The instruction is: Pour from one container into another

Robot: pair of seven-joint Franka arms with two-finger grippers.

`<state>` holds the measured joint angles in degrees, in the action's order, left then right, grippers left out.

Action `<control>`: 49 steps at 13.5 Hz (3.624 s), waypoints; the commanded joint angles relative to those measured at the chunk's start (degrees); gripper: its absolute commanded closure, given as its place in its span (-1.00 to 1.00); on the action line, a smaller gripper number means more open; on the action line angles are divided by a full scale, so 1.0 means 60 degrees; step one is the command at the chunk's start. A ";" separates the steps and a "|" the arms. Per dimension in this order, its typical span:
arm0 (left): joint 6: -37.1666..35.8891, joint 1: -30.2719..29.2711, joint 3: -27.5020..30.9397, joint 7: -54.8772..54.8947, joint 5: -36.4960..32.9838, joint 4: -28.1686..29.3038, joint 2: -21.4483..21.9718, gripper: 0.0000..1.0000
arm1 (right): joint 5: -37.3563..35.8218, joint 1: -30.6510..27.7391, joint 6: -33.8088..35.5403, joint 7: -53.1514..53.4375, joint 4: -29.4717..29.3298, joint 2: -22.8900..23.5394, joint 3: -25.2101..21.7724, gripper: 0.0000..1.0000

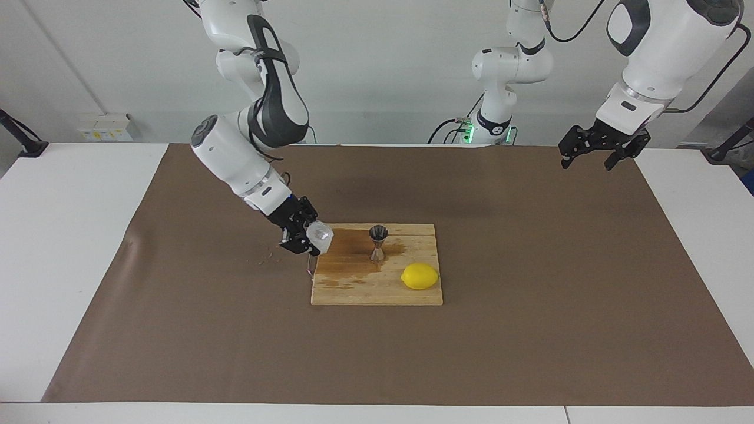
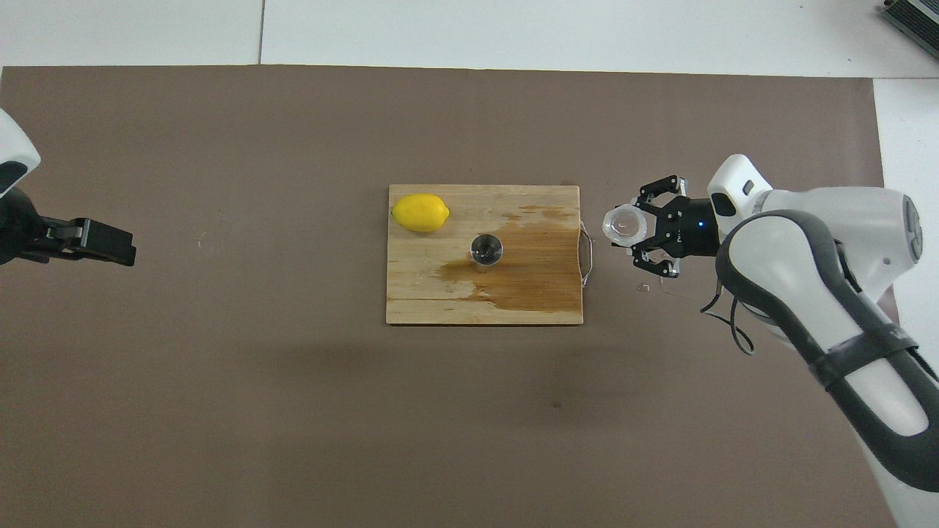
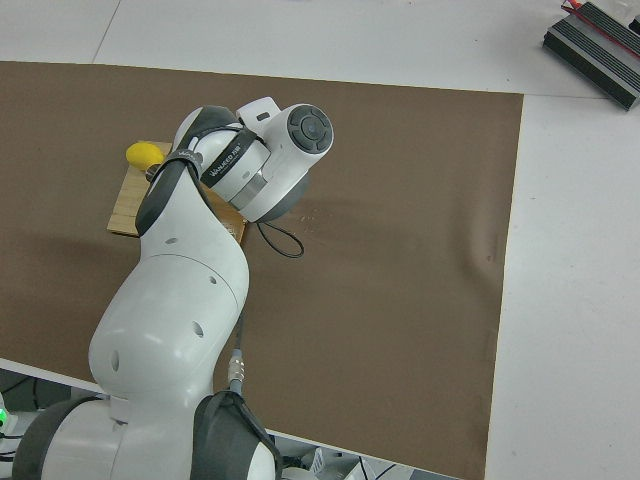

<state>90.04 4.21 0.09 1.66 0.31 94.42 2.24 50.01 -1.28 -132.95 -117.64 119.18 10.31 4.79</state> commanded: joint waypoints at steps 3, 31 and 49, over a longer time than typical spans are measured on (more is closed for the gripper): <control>0.0111 0.0017 0.0044 -0.0101 0.0096 0.0332 0.0272 -1.00 | 0.0905 -0.1526 0.0858 -0.2259 0.0513 0.0767 0.0124 1.00; 0.0126 0.0017 0.0044 -0.0101 0.0096 0.0318 0.0272 -1.00 | -0.7510 -0.0476 0.2440 1.3414 -0.0058 -0.0957 0.0080 -1.00; 0.0126 0.0017 0.0044 -0.0101 0.0096 0.0318 0.0272 -1.00 | -0.8394 -0.0079 0.6910 2.0118 -0.4938 -0.1425 0.0036 -1.00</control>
<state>90.03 4.21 0.09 1.65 0.31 94.42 2.24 -1.82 -1.13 -90.82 1.81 89.49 1.83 4.74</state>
